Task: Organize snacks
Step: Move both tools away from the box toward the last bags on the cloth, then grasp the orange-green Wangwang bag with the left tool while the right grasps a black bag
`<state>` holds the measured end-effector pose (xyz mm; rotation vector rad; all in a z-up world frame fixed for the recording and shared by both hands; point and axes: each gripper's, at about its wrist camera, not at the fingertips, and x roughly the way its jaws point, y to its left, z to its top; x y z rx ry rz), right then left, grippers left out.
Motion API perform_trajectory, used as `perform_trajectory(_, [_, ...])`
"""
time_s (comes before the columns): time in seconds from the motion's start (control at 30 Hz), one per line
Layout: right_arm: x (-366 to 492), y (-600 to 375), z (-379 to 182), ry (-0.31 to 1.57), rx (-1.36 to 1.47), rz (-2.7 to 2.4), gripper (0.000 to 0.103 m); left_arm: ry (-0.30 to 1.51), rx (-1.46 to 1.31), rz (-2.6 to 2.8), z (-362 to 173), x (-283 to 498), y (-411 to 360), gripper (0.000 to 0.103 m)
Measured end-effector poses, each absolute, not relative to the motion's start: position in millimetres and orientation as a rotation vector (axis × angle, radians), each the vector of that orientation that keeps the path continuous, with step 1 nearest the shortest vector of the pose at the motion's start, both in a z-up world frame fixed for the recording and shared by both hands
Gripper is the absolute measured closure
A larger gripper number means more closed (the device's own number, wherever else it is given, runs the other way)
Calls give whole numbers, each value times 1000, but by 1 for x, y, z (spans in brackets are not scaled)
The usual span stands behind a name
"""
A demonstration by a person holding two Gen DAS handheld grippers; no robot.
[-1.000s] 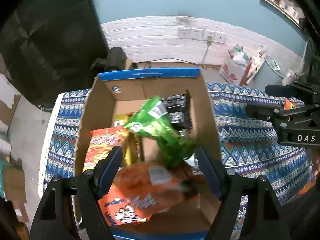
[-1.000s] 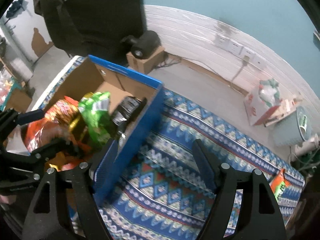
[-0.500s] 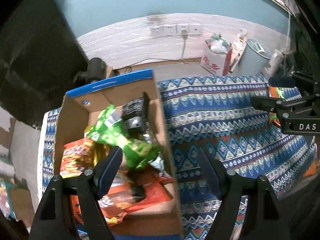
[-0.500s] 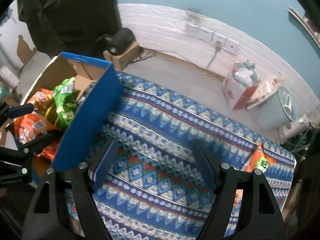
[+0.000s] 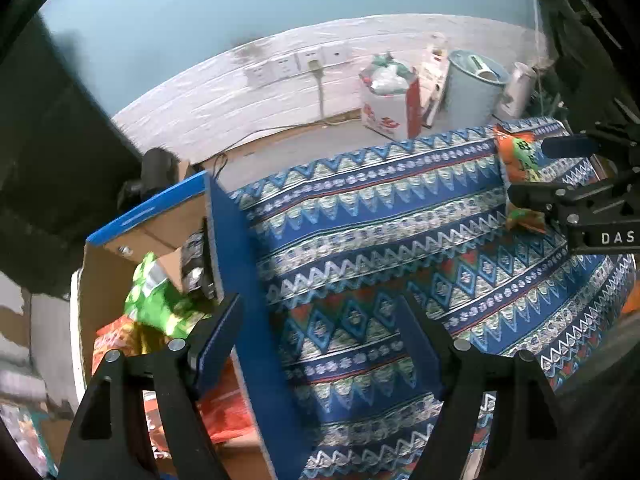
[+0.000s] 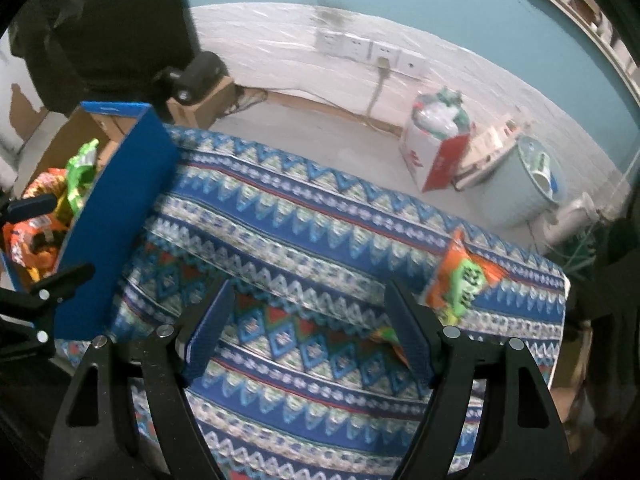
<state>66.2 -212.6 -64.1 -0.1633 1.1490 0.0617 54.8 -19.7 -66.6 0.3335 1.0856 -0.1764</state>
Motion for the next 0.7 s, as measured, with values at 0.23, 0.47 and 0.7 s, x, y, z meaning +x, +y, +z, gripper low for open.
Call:
perform_trajectory(0.23, [58, -261, -73, 1184, -118, -2, 26, 1089, 391, -231, -76, 57, -59, 24])
perform_trajectory(0.47, [53, -317, -85, 1225, -62, -88, 26, 1103, 439, -270, -92, 62, -92, 24])
perform_trajectory(0.7, [48, -363, -103, 1273, -11, -150, 26, 1130, 443, -299, -107, 71, -114, 24])
